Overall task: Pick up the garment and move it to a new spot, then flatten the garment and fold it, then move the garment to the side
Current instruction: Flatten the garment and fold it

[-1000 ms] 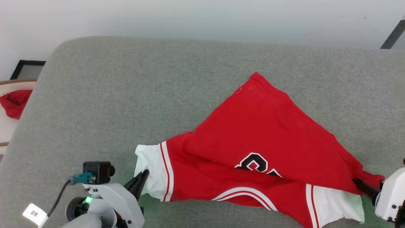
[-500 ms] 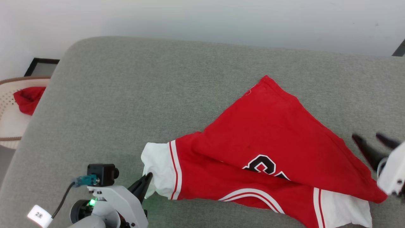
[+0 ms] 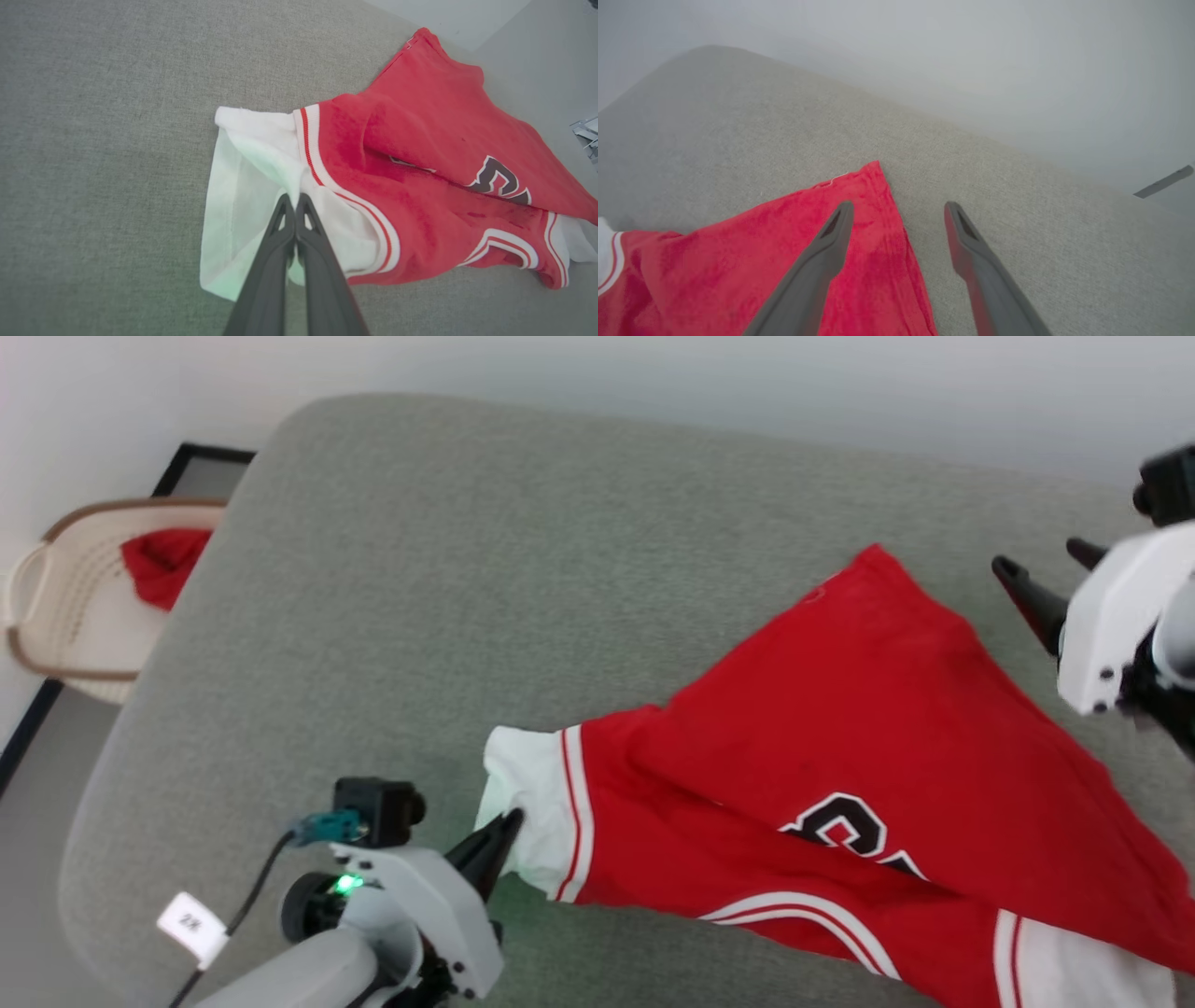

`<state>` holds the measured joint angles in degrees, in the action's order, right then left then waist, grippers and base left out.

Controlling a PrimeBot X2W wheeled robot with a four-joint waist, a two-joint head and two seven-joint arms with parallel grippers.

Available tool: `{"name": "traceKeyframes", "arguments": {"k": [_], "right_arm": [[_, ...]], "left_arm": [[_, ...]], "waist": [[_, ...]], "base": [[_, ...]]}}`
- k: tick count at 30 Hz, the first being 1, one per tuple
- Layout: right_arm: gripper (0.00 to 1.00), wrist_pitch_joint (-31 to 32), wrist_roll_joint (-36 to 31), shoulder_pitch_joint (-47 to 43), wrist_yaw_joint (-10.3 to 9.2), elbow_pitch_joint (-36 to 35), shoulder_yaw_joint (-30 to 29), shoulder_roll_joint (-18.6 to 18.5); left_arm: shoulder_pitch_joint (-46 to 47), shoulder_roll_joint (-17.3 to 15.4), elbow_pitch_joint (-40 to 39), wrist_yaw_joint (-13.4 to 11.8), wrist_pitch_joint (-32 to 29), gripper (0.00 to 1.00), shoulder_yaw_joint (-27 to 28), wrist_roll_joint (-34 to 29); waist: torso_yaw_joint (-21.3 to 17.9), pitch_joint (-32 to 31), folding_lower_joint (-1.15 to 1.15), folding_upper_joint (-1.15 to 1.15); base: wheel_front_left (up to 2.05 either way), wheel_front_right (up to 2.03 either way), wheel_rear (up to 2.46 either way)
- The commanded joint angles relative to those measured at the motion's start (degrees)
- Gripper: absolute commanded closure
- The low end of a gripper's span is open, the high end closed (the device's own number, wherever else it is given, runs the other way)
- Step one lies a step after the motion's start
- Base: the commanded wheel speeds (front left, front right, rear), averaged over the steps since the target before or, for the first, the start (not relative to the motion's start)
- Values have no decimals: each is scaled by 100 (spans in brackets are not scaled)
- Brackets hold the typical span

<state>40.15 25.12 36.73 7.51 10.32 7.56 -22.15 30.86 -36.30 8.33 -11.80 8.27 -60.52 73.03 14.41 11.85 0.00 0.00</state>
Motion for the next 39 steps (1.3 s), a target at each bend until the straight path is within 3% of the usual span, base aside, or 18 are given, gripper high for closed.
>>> {"name": "traceKeyframes", "arguments": {"k": [1, 9, 19, 23, 24, 25, 26, 39], "right_arm": [[0, -2, 89, 335, -4, 393, 211, -115], [0, 252, 257, 1376, -4, 1911, 850, -357], [0, 591, 412, 2195, -4, 3585, 1402, -323], [0, 1016, 482, 2282, -2, 4153, 1588, -257], [7, 1161, 464, 2284, -3, 4278, 1657, -238], [63, 1237, 434, 2318, -3, 4358, 1715, -238], [100, 1243, 405, 2362, -3, 4411, 1749, -257], [100, 797, 510, 2965, -6, 4831, 1661, -184]], "left_arm": [[122, 114, 71, 92, -8, 100, -38, -72], [409, 524, 358, 368, -26, 100, -154, -206], [605, 968, 789, 695, 87, 100, -227, -262], [620, 1070, 946, 786, 118, 100, -242, -255], [620, 1090, 983, 800, 125, 100, -245, -248], [624, 1109, 1014, 823, 134, 100, -249, -246], [628, 1128, 1040, 832, 140, 100, -251, -244], [638, 1081, 1296, 961, 89, 100, -203, -125]], "waist": [[325, 232, 0, 0], [785, 529, 0, 0], [1208, 859, 0, 0], [1272, 895, 0, 0], [1282, 898, 0, 0], [1293, 903, 0, 0], [1303, 904, 0, 0], [1083, 715, 0, 0]], "base": [[0, 0, 0], [0, 0, 0], [0, 0, 0], [0, 0, 0], [0, 0, 0], [0, 0, 0], [0, 0, 0], [0, 0, 0]]}}
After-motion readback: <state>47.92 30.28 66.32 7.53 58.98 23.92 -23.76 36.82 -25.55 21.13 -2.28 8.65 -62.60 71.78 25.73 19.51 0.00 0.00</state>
